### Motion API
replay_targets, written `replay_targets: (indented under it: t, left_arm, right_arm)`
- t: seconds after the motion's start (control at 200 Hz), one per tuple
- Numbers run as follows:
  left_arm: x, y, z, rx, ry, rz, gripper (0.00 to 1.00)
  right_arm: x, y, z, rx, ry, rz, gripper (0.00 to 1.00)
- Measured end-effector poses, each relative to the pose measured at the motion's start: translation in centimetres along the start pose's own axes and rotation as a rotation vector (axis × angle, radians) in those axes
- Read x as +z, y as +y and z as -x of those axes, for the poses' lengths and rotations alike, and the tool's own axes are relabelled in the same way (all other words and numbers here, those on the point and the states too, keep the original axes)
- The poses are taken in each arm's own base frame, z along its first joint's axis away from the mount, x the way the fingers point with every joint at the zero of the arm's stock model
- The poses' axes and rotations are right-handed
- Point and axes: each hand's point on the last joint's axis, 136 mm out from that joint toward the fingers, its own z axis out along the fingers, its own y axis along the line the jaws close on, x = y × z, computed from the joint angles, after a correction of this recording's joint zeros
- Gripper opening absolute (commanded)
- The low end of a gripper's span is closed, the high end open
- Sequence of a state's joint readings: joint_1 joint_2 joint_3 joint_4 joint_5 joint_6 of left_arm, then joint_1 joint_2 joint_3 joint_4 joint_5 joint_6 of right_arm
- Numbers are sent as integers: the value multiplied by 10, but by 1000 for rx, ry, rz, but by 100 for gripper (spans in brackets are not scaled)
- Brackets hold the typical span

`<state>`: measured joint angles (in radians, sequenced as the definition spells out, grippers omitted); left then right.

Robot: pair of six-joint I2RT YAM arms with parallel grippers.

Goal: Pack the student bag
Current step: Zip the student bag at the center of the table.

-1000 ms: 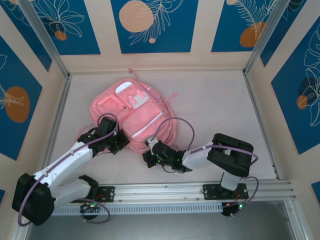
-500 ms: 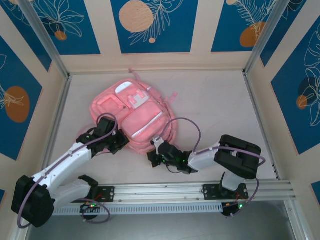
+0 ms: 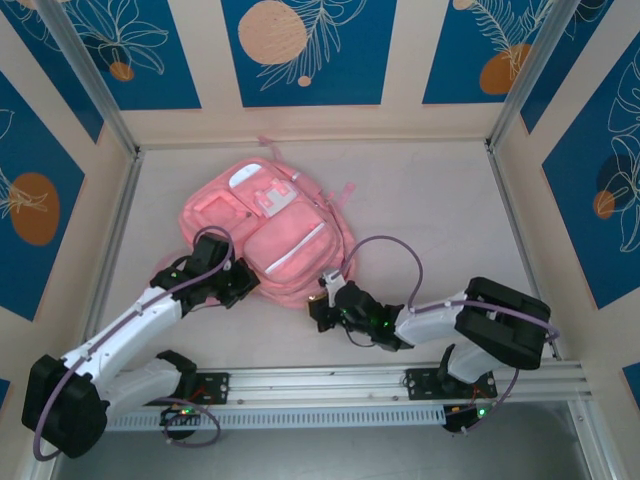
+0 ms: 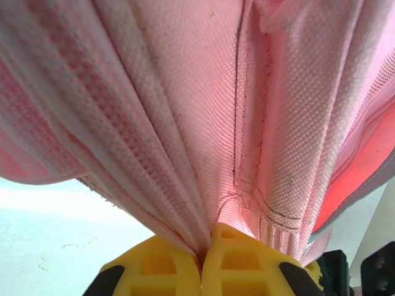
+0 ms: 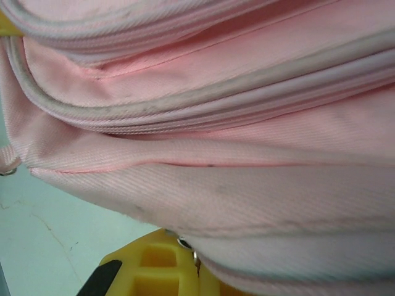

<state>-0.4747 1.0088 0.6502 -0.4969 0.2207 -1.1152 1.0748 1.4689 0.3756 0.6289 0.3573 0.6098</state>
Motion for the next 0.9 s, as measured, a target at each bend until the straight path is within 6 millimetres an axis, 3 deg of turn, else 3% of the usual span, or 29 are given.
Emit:
replay_targets:
  t: [0.21,0.52,0.655,0.79,0.865,0.9]
  left_arm:
    - [-1,0,0,7,-2,-3,1]
    - [-6,1,1,45,-5,4,2]
    - [-16,7,7,73,-25,29,3]
    - [-28,21,16,82,-65,74,5]
    - [-35,28,21,83,-77,102,9]
    - [-37,29,23,83,-81,112,15]
  right_arm:
    - [-17,-19,3,22,-24,-38,0]
    - [-22,-17,2,8,-8,-23,0]
    - [-15,-1,1,-20,24,21,0]
    - [4,29,-5,-53,92,85,0]
    - [19,50,-8,-71,129,120,0]
    - [25,58,-10,-78,143,134,0]
